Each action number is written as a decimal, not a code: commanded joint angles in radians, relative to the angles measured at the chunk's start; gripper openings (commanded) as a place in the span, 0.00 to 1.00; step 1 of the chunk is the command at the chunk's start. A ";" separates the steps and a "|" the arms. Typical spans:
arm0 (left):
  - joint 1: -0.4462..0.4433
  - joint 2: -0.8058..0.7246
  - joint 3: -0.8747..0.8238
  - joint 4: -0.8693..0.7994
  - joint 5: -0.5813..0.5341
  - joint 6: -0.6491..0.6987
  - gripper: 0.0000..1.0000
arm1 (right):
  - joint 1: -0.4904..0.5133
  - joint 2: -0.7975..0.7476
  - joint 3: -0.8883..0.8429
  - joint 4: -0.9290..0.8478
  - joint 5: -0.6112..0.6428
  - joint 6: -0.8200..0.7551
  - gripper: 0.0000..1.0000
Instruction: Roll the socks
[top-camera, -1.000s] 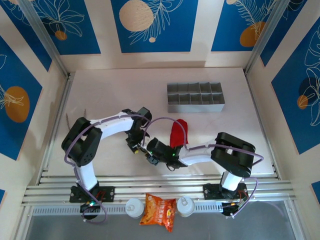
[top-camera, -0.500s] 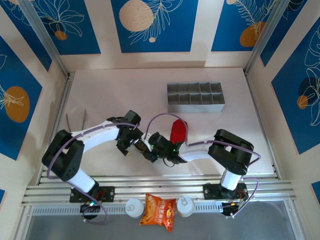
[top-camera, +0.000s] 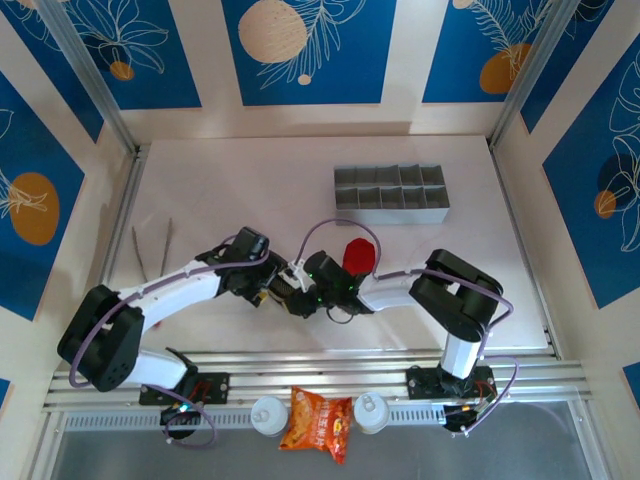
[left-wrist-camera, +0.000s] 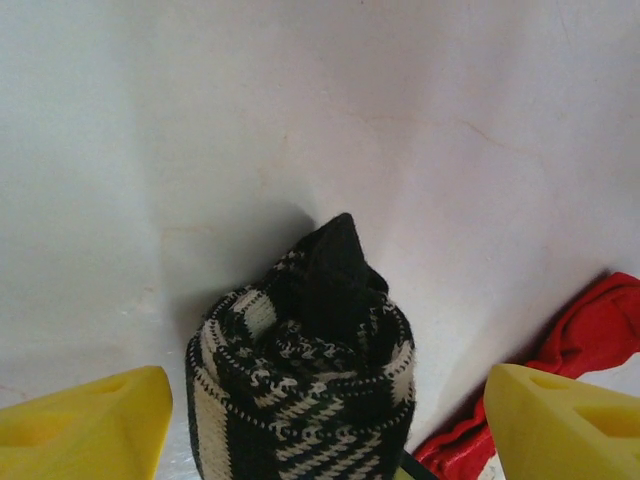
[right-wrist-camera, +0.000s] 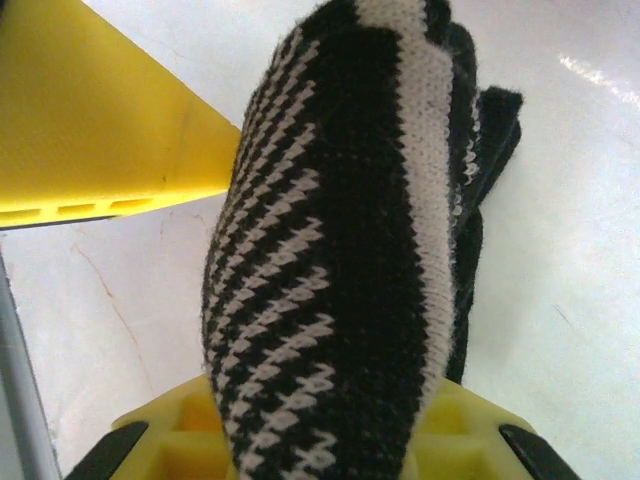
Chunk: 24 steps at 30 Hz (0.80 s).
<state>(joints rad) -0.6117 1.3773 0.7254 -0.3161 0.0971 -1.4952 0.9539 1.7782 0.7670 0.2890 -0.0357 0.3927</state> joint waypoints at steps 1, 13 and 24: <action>-0.027 0.000 -0.032 0.032 0.039 -0.011 0.78 | -0.028 0.089 -0.043 -0.233 -0.049 0.071 0.00; -0.053 0.032 -0.098 0.102 0.033 -0.063 0.73 | -0.111 0.136 -0.015 -0.231 -0.195 0.172 0.00; -0.066 0.132 -0.113 0.213 0.030 -0.082 0.69 | -0.159 0.145 -0.005 -0.191 -0.292 0.281 0.00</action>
<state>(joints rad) -0.6643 1.4471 0.6418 -0.1493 0.1192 -1.5661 0.8116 1.8545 0.8005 0.3107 -0.3687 0.5980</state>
